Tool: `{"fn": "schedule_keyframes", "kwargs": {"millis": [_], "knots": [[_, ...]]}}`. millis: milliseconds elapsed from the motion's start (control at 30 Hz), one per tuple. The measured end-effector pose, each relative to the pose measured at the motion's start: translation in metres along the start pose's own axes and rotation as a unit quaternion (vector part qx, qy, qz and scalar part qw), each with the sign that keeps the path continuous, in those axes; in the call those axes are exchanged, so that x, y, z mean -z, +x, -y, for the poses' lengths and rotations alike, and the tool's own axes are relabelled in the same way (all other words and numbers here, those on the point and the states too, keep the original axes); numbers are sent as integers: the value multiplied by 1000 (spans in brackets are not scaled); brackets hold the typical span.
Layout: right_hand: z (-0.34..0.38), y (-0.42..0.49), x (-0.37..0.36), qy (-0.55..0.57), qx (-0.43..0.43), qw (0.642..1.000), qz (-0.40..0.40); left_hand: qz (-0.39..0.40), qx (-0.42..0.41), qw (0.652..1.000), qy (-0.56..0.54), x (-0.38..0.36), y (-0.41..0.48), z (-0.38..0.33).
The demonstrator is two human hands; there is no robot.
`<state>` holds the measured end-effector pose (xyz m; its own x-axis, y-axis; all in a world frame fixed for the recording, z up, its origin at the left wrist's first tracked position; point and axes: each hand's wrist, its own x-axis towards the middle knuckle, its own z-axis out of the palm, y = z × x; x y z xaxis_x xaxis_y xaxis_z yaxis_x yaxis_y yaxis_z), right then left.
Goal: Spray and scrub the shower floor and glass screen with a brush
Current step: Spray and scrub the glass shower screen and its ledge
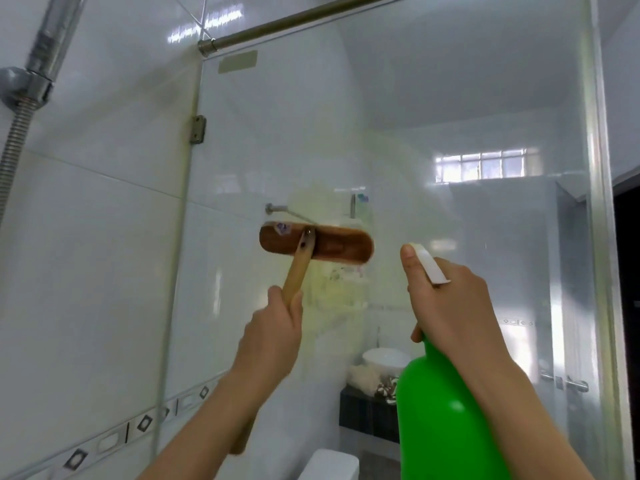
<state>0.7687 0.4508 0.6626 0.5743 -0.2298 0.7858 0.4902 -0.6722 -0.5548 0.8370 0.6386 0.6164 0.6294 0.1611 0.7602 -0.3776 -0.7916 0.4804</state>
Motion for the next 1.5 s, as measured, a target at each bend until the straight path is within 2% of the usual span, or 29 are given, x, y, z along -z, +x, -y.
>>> {"fn": "schedule_keyframes", "kwargs": {"millis": [100,167,367,433,533,600,667,800,867,967,1067,1167,1300,1367,1500], "knots": [[5,3,-5,22,2,1000,-6,-42,19,999,-22,32,88,-17],[5,2,-7,32,1,999,-11,-56,25,997,-45,39,112,-14],[8,-9,-9,38,4,999,6,21,0,1000,-17,-12,-27,20],[13,-7,-10,34,7,999,6,-17,-6,999,-26,-1,16,18],[21,-4,-10,23,13,1000,-5,-63,24,996,-67,36,112,0],[21,-5,-10,25,9,1000,-7,-81,40,991,-95,47,143,-7],[21,-9,-10,28,4,1000,-2,-67,48,993,-87,35,122,-5],[22,-13,-10,20,-7,1000,0,10,-21,1000,-21,2,23,6],[27,-11,-7,11,0,1000,-11,-20,-27,999,2,11,42,8],[33,-4,-3,14,7,1000,-26,-85,40,995,-19,47,131,5],[32,-3,-2,11,0,999,-32,-97,107,986,-82,74,185,4],[32,-4,-4,10,-12,1000,-26,-84,87,991,-55,52,148,11],[38,-2,-8,13,-9,1000,-24,-5,-24,1000,-3,16,49,0],[44,4,-8,21,-3,999,-33,-34,-35,999,2,28,80,-18],[46,8,-5,31,-10,999,-42,-74,31,993,-85,71,177,-53]]}}
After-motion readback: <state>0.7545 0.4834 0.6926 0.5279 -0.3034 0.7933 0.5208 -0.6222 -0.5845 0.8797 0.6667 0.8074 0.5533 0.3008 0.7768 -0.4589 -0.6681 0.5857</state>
